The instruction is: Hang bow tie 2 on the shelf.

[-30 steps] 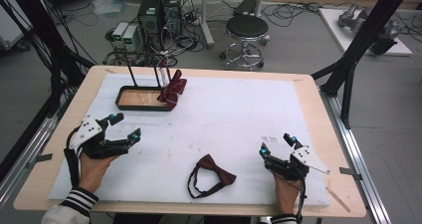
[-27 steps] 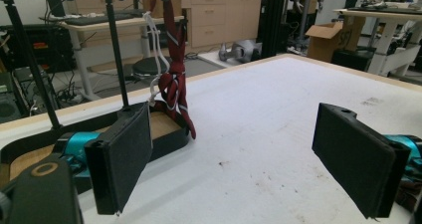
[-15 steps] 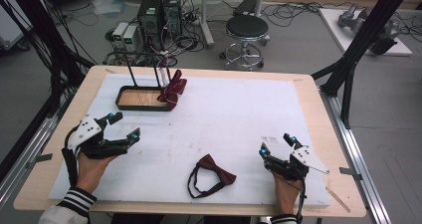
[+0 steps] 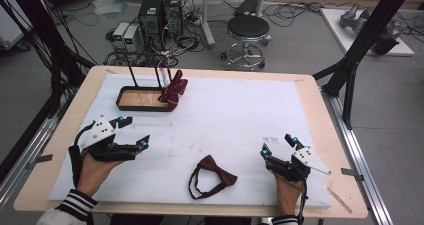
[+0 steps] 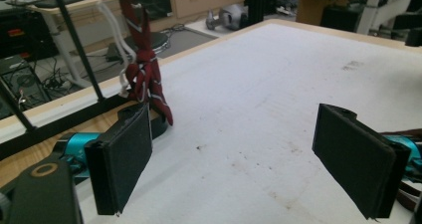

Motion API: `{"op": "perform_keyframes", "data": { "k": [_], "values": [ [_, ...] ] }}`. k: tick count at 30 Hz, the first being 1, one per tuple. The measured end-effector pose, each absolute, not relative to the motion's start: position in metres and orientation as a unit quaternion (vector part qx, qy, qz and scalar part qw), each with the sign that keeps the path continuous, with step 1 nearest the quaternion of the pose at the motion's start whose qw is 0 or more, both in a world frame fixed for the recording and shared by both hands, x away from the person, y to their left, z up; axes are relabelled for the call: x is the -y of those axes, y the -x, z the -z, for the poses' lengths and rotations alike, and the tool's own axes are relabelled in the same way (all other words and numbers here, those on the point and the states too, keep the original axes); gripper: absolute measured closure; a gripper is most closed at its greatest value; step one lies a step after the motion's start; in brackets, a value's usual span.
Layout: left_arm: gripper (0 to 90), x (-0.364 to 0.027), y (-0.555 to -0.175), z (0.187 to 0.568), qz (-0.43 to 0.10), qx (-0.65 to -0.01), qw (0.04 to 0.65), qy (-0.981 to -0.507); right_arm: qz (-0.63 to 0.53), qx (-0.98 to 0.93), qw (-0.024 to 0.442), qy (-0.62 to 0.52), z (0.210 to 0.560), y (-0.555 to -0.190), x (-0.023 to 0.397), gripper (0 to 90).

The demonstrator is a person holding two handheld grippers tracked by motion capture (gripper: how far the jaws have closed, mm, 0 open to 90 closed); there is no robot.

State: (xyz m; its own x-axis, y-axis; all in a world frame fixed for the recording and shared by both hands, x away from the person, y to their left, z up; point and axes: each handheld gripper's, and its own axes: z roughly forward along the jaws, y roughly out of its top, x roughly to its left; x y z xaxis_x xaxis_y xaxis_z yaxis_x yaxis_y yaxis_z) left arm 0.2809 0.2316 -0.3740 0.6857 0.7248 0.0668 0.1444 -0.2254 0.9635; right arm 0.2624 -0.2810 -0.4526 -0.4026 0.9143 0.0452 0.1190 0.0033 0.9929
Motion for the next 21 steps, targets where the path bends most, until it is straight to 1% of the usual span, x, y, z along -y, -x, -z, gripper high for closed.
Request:
{"op": "perform_keyframes", "data": {
  "k": [3, 8, 11, 12, 14, 19, 21],
  "values": [
    [14.9, -0.224, -0.281, 0.370, -0.269, -0.290, 0.534, -0.747, -0.567, -0.615, 0.349, -0.421, 0.453, -0.262, 0.281, 10.9],
    [14.7, -0.211, -0.285, 0.366, -0.257, -0.269, 0.518, -0.770, -0.568, -0.614, 0.348, -0.422, 0.453, -0.262, 0.281, 10.9],
    [14.7, -0.202, -0.288, 0.363, -0.236, -0.245, 0.515, -0.787, -0.568, -0.615, 0.348, -0.422, 0.453, -0.262, 0.281, 10.9],
    [14.7, -0.194, -0.289, 0.361, -0.229, -0.222, 0.512, -0.798, -0.569, -0.614, 0.348, -0.421, 0.453, -0.262, 0.281, 10.9],
    [14.7, -0.191, -0.289, 0.360, -0.223, -0.212, 0.512, -0.802, -0.569, -0.614, 0.351, -0.420, 0.453, -0.262, 0.281, 10.9],
    [14.7, -0.169, -0.294, 0.361, -0.190, -0.176, 0.500, -0.826, -0.571, -0.612, 0.352, -0.419, 0.453, -0.262, 0.281, 10.9],
    [14.7, -0.155, -0.297, 0.363, -0.175, -0.158, 0.481, -0.844, -0.571, -0.612, 0.351, -0.419, 0.453, -0.262, 0.281, 10.9]
  ]
}}
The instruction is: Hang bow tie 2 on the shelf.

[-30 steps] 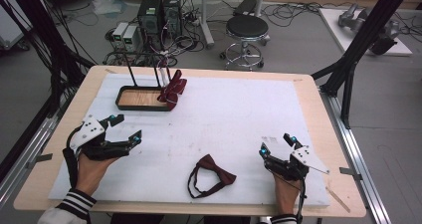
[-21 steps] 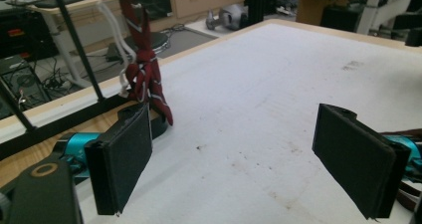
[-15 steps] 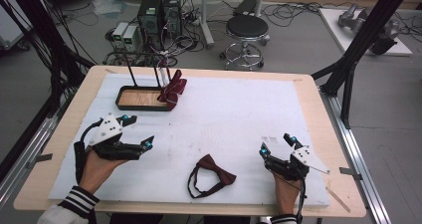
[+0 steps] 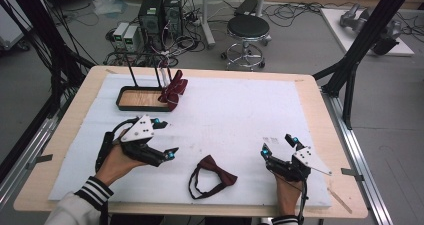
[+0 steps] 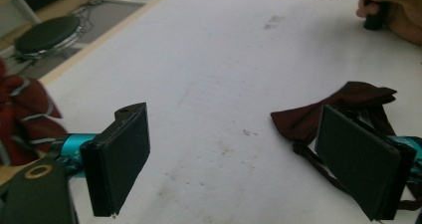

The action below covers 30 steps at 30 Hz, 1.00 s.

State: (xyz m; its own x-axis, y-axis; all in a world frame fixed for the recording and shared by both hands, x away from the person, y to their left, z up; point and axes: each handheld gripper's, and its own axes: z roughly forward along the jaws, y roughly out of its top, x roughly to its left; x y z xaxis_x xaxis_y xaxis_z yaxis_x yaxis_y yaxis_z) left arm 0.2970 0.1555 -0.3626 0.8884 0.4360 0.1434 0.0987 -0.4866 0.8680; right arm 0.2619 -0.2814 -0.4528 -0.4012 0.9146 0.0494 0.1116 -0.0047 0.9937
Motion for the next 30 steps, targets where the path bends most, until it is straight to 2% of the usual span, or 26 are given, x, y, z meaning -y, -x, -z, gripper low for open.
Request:
{"op": "perform_keyframes", "data": {
  "k": [12, 30],
  "values": [
    [15.1, -0.114, -0.306, 0.369, -0.149, -0.105, 0.434, -0.882, -0.578, -0.606, 0.355, -0.416, 0.453, -0.260, 0.282, 10.9],
    [15.9, -0.076, -0.312, 0.377, -0.123, -0.050, 0.370, -0.919, -0.584, -0.602, 0.359, -0.409, 0.454, -0.258, 0.283, 10.9]
  ]
}}
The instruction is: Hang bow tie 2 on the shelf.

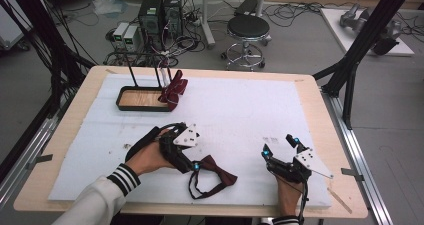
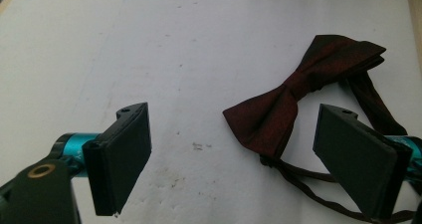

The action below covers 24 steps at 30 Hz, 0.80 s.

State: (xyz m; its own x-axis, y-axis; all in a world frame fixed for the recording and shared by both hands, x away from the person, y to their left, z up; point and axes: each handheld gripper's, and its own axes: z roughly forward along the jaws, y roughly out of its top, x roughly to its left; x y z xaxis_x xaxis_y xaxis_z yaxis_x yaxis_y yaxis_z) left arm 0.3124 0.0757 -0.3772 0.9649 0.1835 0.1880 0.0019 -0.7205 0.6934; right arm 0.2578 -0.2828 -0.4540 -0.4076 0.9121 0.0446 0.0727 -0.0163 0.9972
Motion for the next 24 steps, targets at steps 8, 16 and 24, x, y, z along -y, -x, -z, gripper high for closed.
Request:
{"op": "perform_keyframes", "data": {
  "k": [8, 16, 24],
  "values": [
    [22.6, -0.060, -0.314, 0.385, -0.102, -0.015, 0.339, -0.935, -0.584, -0.601, 0.362, -0.407, 0.454, -0.258, 0.283, 10.9],
    [28.8, -0.054, -0.318, 0.396, -0.067, 0.000, 0.310, -0.948, -0.586, -0.600, 0.358, -0.411, 0.454, -0.258, 0.283, 10.9],
    [33.8, -0.048, -0.320, 0.406, -0.043, 0.007, 0.284, -0.958, -0.587, -0.599, 0.355, -0.414, 0.454, -0.257, 0.283, 10.9]
  ]
}}
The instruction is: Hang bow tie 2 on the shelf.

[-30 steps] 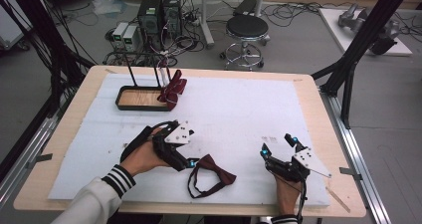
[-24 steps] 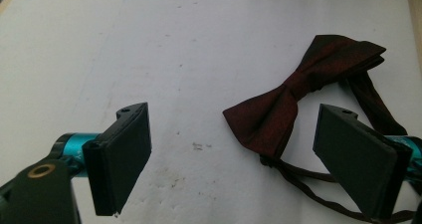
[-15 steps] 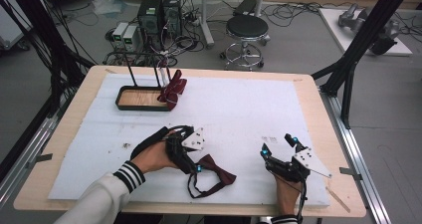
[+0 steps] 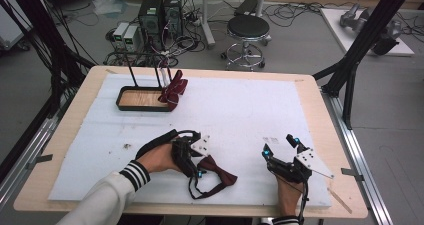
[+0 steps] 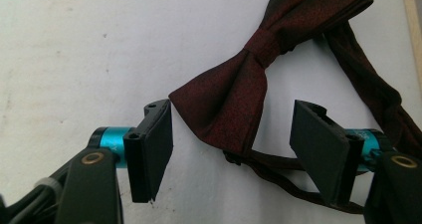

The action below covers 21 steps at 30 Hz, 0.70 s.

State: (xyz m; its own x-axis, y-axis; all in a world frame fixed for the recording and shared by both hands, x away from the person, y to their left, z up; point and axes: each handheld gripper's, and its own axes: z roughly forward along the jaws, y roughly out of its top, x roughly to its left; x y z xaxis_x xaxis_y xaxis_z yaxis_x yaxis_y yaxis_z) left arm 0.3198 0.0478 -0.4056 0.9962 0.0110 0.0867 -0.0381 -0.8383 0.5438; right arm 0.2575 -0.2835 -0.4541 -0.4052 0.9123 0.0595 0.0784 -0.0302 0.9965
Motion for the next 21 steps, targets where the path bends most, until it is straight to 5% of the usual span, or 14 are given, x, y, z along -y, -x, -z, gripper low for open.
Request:
{"op": "perform_keyframes", "data": {
  "k": [14, 19, 21],
  "values": [
    [49.6, -0.040, -0.323, 0.415, -0.035, 0.023, 0.249, -0.968, -0.586, -0.599, 0.355, -0.414, 0.454, -0.257, 0.284, 10.8],
    [62.7, -0.039, -0.323, 0.416, -0.031, 0.015, 0.246, -0.969, -0.588, -0.597, 0.357, -0.413, 0.454, -0.258, 0.284, 10.8],
    [77.4, -0.038, -0.322, 0.416, -0.033, 0.021, 0.242, -0.970, -0.588, -0.597, 0.355, -0.414, 0.454, -0.258, 0.284, 10.9]
  ]
}}
